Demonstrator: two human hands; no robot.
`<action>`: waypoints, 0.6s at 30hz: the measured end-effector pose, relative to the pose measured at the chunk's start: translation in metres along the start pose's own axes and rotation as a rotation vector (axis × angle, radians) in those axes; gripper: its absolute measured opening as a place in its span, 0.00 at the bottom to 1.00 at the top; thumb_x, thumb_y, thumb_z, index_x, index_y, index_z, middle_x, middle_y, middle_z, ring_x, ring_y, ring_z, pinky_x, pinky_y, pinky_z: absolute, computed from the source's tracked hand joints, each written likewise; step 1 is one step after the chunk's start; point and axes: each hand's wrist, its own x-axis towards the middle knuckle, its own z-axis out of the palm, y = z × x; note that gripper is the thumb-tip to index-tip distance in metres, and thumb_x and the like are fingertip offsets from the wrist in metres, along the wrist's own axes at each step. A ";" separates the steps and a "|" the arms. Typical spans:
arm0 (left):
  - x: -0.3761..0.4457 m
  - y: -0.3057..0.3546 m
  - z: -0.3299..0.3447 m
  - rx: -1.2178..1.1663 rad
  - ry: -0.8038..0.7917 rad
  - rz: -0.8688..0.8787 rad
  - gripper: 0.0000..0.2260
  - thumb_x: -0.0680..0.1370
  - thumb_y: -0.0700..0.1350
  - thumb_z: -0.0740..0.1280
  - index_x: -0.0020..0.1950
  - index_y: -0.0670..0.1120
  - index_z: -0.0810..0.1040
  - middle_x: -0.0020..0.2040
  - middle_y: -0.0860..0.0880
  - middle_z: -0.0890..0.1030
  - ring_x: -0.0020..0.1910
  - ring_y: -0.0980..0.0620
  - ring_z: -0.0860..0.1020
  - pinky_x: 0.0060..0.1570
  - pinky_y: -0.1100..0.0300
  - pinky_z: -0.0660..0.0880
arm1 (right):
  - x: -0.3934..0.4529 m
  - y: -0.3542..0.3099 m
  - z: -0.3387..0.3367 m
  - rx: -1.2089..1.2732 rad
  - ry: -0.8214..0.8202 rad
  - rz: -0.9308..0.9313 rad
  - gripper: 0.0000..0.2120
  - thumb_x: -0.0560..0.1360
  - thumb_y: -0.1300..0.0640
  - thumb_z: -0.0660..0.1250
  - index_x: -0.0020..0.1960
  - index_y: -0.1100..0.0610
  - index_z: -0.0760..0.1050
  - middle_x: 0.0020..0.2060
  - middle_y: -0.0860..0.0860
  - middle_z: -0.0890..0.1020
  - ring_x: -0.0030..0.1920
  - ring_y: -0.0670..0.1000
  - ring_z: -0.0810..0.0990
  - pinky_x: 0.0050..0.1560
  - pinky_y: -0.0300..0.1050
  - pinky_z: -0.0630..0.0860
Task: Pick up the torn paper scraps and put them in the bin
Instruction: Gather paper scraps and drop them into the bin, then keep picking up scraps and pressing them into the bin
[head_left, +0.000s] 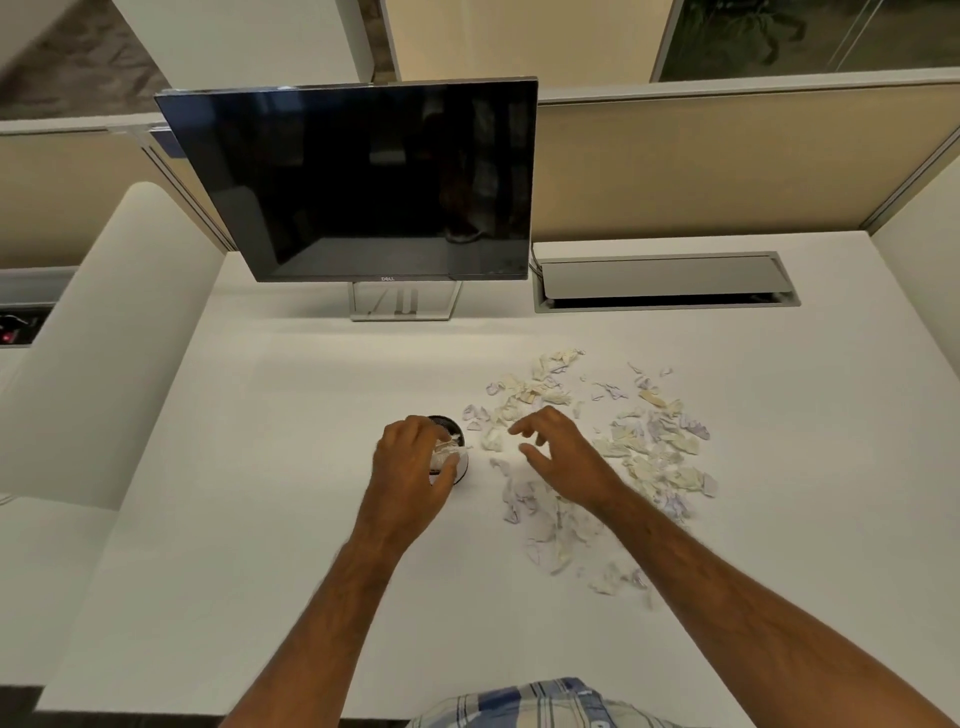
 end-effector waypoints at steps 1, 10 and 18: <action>-0.002 0.007 0.001 -0.061 -0.012 0.011 0.10 0.78 0.46 0.71 0.57 0.49 0.77 0.56 0.53 0.75 0.58 0.51 0.71 0.56 0.59 0.71 | -0.006 0.007 -0.005 0.002 0.011 0.017 0.11 0.80 0.59 0.67 0.60 0.49 0.78 0.53 0.46 0.75 0.49 0.45 0.74 0.52 0.37 0.71; -0.034 0.038 0.063 -0.349 -0.222 -0.086 0.12 0.78 0.45 0.72 0.60 0.50 0.77 0.56 0.57 0.74 0.53 0.60 0.75 0.50 0.58 0.79 | -0.060 0.056 -0.032 0.026 0.067 0.190 0.09 0.78 0.60 0.71 0.57 0.51 0.80 0.48 0.47 0.78 0.47 0.46 0.78 0.49 0.40 0.75; -0.035 0.045 0.106 -0.141 -0.460 -0.186 0.29 0.79 0.52 0.69 0.79 0.55 0.64 0.77 0.51 0.63 0.74 0.46 0.64 0.70 0.53 0.67 | -0.077 0.067 -0.008 -0.112 -0.035 0.227 0.19 0.78 0.56 0.70 0.68 0.50 0.75 0.61 0.53 0.75 0.63 0.55 0.72 0.64 0.49 0.71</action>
